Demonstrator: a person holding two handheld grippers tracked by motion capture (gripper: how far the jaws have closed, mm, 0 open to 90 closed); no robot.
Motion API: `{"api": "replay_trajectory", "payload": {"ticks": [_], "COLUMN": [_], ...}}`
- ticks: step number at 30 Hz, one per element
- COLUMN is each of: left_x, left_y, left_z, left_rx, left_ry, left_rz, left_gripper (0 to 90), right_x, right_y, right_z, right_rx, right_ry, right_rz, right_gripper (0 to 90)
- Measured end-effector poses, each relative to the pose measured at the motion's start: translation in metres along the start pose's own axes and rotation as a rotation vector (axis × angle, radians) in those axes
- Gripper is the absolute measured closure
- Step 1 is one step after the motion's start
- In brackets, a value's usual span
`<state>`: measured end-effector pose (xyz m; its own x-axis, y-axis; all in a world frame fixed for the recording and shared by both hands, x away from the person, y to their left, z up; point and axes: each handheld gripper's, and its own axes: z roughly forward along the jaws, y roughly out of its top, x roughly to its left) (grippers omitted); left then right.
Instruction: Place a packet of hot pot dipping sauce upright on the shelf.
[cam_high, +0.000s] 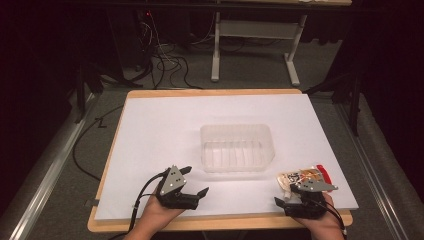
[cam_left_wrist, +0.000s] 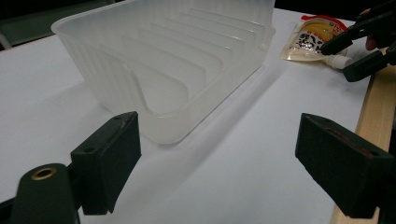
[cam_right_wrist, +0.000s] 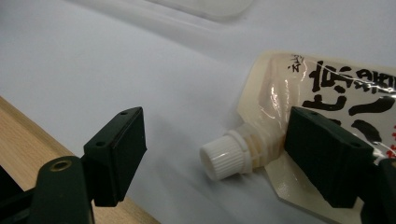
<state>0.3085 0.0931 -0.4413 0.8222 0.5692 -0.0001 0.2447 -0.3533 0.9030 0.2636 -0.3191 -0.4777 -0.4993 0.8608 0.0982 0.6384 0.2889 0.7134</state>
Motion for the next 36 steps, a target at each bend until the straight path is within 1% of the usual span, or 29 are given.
{"api": "replay_trajectory", "payload": {"ticks": [1, 2, 3, 4, 5, 6, 8, 9, 10, 16, 18, 19, 20, 21, 23, 24, 26, 28, 29, 30, 31, 32, 33, 34, 36], "left_x": [0.000, 0.000, 0.000, 0.000, -0.001, -0.001, -0.001, -0.001, -0.001, -0.002, -0.002, -0.002, -0.002, -0.002, -0.002, -0.002, -0.003, -0.003, -0.003, -0.003, -0.003, -0.003, -0.003, -0.003, -0.003], "left_y": [0.000, 0.000, 0.000, 0.000, 0.000, 0.000, 0.000, 0.000, 0.000, 0.000, 0.000, 0.000, 0.000, 0.000, 0.000, 0.000, 0.000, 0.000, 0.000, 0.000, 0.000, -0.001, -0.001, -0.001, -0.001], "left_z": [0.000, 0.000, 0.000, 0.000, 0.001, 0.001, 0.001, 0.001, 0.001, 0.001, 0.001, 0.001, 0.001, 0.001, 0.001, 0.001, 0.001, 0.001, 0.001, 0.001, 0.001, 0.001, 0.001, 0.001, 0.002], "left_rx": [0.001, 0.002, 0.002, 0.004, 0.004, 0.004, 0.003, 0.003, 0.004, 0.005, 0.005, 0.005, 0.004, 0.004, 0.005, 0.005, 0.006, 0.007, 0.007, 0.006, 0.006, 0.006, 0.006, 0.007, 0.011], "left_ry": [-0.001, -0.001, -0.001, -0.002, -0.004, -0.004, -0.003, -0.003, -0.004, -0.004, -0.004, -0.004, -0.004, -0.004, -0.006, -0.005, -0.008, -0.007, -0.007, -0.005, -0.005, -0.005, -0.005, -0.006, -0.007], "left_rz": [0.000, 0.000, 0.000, 0.001, 0.000, 0.000, 0.000, 0.000, -0.001, 0.002, 0.002, 0.001, 0.000, 0.000, -0.002, -0.003, -0.002, 0.000, 0.000, 0.000, 0.000, -0.001, -0.001, -0.002, 0.000], "left_gripper": [15.0, 15.0, 15.0, 15.0, 15.0, 15.0, 15.0, 15.0, 15.0, 15.1, 15.1, 15.1, 15.1, 15.1, 15.2, 15.2, 15.2, 15.2, 15.2, 15.2, 15.2, 15.2, 15.2, 15.3, 15.3], "right_x": [0.000, 0.001, 0.001, 0.001, 0.000, 0.000, 0.000, 0.000, 0.001, 0.002, 0.003, 0.002, 0.001, 0.001, 0.001, 0.002, 0.002, -0.002, -0.002, -0.004, -0.004, -0.005, -0.005, -0.008, -0.011], "right_y": [0.000, -0.001, -0.001, -0.002, -0.003, -0.003, -0.005, -0.005, -0.005, -0.005, -0.004, -0.004, -0.004, -0.004, -0.003, -0.002, -0.002, -0.001, -0.001, 0.000, 0.000, 0.001, 0.001, 0.001, 0.001], "right_z": [0.000, 0.001, 0.001, 0.000, -0.001, -0.001, -0.001, -0.001, -0.001, -0.001, -0.001, -0.002, -0.002, -0.002, -0.003, -0.003, -0.004, -0.006, -0.006, -0.010, -0.010, -0.015, -0.015, -0.019, -0.023], "right_rx": [0.000, -0.003, -0.003, -0.004, -0.010, -0.010, -0.017, -0.017, -0.015, -0.014, -0.010, -0.004, -0.011, -0.011, -0.007, -0.006, -0.004, -0.019, -0.019, -0.040, -0.040, -0.062, -0.062, -0.084, -0.102], "right_ry": [0.000, -0.011, -0.011, -0.020, -0.040, -0.040, -0.053, -0.053, -0.079, -0.097, -0.108, -0.113, -0.120, -0.120, -0.119, -0.124, -0.119, -0.099, -0.099, -0.097, -0.097, -0.108, -0.108, -0.129, -0.145], "right_rz": [0.000, -0.019, -0.019, -0.026, -0.040, -0.040, -0.050, -0.050, -0.070, -0.072, -0.069, -0.064, -0.063, -0.063, -0.059, -0.067, -0.051, -0.014, -0.014, -0.006, -0.006, -0.004, -0.004, 0.004, 0.024], "right_gripper": [21.1, 22.8, 22.8, 25.0, 31.1, 31.1, 36.5, 36.5, 38.8, 40.9, 45.5, 49.3, 51.3, 51.3, 54.3, 55.0, 55.4, 55.6, 55.6, 58.0, 58.0, 57.3, 57.3, 57.3, 57.9]}}
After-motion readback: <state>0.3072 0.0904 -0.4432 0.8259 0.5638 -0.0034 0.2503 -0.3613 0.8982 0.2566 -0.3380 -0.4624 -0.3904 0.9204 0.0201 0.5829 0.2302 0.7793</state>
